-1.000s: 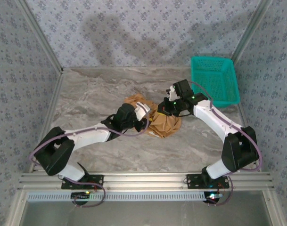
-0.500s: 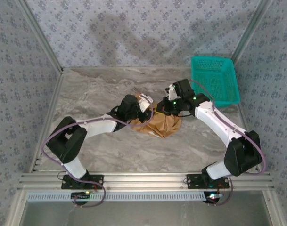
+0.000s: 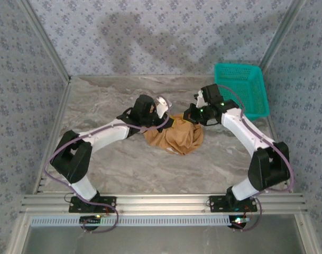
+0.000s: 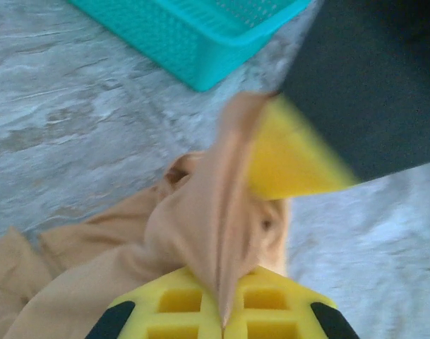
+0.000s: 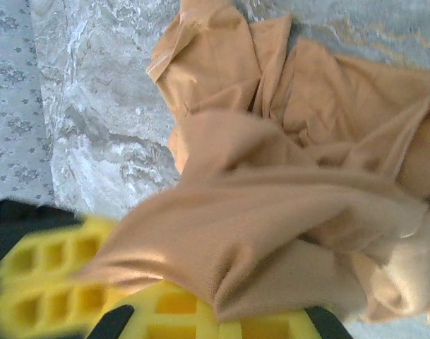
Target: Fold the inside-out t-shirt
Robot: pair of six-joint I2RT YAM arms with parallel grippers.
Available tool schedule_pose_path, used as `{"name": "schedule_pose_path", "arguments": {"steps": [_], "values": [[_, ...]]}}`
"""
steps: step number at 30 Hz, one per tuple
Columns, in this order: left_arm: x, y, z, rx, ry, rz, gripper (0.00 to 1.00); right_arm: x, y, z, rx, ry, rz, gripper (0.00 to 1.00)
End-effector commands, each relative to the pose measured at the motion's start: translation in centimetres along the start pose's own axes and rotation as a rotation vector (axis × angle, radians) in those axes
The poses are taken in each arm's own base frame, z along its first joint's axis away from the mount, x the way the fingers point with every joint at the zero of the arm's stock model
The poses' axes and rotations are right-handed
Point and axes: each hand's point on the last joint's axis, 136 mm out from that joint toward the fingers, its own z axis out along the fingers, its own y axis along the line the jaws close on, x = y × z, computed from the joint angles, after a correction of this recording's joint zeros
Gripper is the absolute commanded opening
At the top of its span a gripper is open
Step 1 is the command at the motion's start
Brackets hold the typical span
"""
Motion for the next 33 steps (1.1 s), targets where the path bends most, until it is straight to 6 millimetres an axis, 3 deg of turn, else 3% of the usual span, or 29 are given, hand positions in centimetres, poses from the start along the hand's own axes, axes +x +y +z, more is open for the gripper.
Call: {"name": "schedule_pose_path", "arguments": {"steps": [1, 5, 7, 8, 11, 12, 16, 25, 27, 30, 31, 33], "values": [[-1.7, -3.6, -2.4, 0.208, 0.038, -0.165, 0.0, -2.3, -2.3, 1.1, 0.122, -0.041, -0.019, 0.03], [-0.7, -4.2, -1.7, 0.304, 0.128, -0.292, 0.0, -1.9, -1.8, 1.1, 0.126, -0.044, -0.035, 0.09], [0.1, -3.6, -1.2, 0.293, 0.149, -0.323, 0.0, -1.2, -2.0, 0.1, 0.146, -0.055, -0.039, 0.32], [0.4, -3.3, -1.0, 0.279, 0.151, -0.329, 0.0, -0.8, -2.1, -0.4, 0.153, -0.064, -0.039, 0.39], [0.9, -2.1, -0.7, 0.207, 0.142, -0.339, 0.0, 0.2, -2.1, -2.1, 0.141, -0.11, -0.019, 0.51], [0.8, -1.6, -0.7, 0.186, 0.131, -0.342, 0.0, 1.6, -3.0, -1.8, 0.141, -0.09, 0.009, 0.52], [0.5, -0.9, -0.6, 0.158, 0.1, -0.353, 0.0, 2.5, -1.8, -1.2, -0.008, -0.123, 0.11, 0.53], [0.2, -0.9, -1.1, 0.142, 0.071, -0.358, 0.0, 0.8, 0.2, 1.8, -0.154, -0.177, 0.22, 0.61], [0.0, -1.0, -1.2, 0.142, 0.06, -0.358, 0.03, 0.3, 0.2, 2.9, -0.156, -0.178, 0.243, 0.54], [0.0, -1.0, -1.5, 0.139, 0.055, -0.362, 0.12, 0.1, 0.1, 3.9, -0.14, -0.164, 0.253, 0.09], [0.0, -1.0, -1.6, 0.136, 0.054, -0.362, 0.15, 0.3, 0.0, 3.9, -0.124, -0.159, 0.249, 0.0], [0.0, -1.0, -1.8, 0.134, 0.05, -0.362, 0.17, 0.8, -0.4, 3.6, -0.087, -0.157, 0.229, 0.0]]}}
